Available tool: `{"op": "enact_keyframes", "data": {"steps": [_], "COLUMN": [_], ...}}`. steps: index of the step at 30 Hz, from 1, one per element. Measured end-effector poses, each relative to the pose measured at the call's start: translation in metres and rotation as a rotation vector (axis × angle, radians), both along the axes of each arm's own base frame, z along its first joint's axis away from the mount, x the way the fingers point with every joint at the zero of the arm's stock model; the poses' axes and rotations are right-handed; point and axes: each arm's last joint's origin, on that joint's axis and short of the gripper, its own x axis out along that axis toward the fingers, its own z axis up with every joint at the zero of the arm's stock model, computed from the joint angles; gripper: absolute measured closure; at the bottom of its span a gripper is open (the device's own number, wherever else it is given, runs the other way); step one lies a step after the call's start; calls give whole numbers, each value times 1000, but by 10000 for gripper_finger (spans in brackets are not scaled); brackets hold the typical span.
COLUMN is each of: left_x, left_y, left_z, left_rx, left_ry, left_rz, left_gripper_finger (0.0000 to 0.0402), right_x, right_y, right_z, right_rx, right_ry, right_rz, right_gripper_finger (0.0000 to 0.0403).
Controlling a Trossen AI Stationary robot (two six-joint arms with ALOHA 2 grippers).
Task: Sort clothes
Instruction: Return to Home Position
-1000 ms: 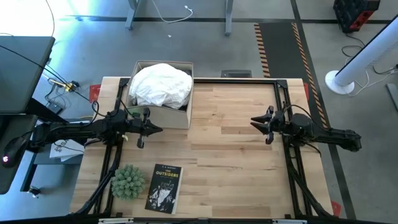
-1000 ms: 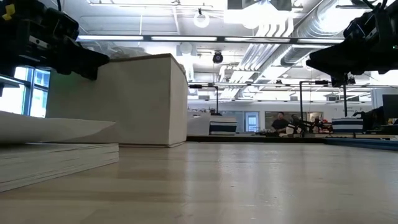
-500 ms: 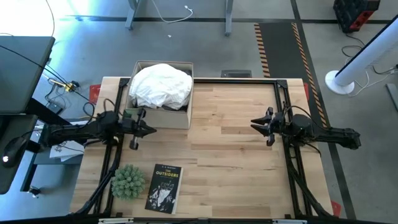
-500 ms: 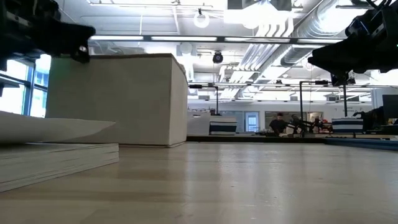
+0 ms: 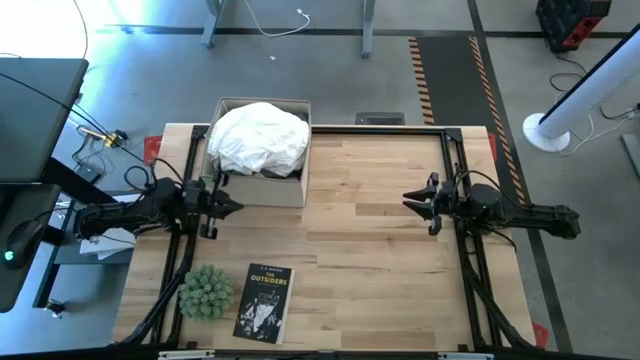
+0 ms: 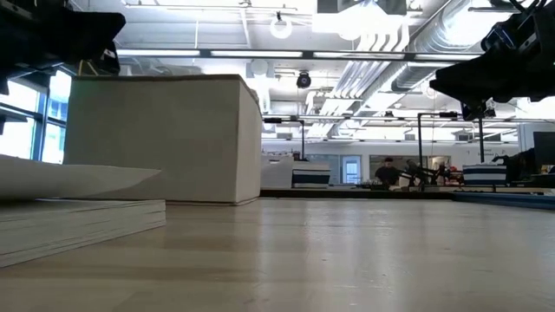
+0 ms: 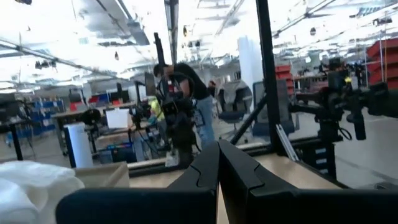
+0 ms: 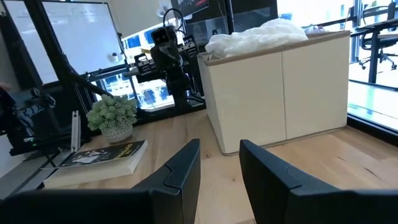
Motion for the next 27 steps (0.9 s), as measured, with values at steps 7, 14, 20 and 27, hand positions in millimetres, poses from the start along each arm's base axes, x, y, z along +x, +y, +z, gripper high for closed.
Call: {"op": "enact_keyframes", "data": {"steps": [7, 14, 20, 27], "left_x": [0, 0, 1, 3], "left_y": [0, 0, 0, 3], "left_z": [0, -1, -2, -11], "left_rx": [-1, -1, 39, 40], "left_ry": [5, 14, 16, 110], "left_rz": [1, 1, 23, 93], "left_gripper_finger": [401, 401, 401, 401], "right_x": [0, 0, 0, 0], "right_y": [0, 0, 0, 0], "right_z": [0, 0, 0, 0], "right_rx": [0, -79, -135, -222], "right_ry": [2, 11, 19, 30], "right_rz": [2, 1, -1, -2], "right_gripper_finger": [295, 295, 295, 295]}}
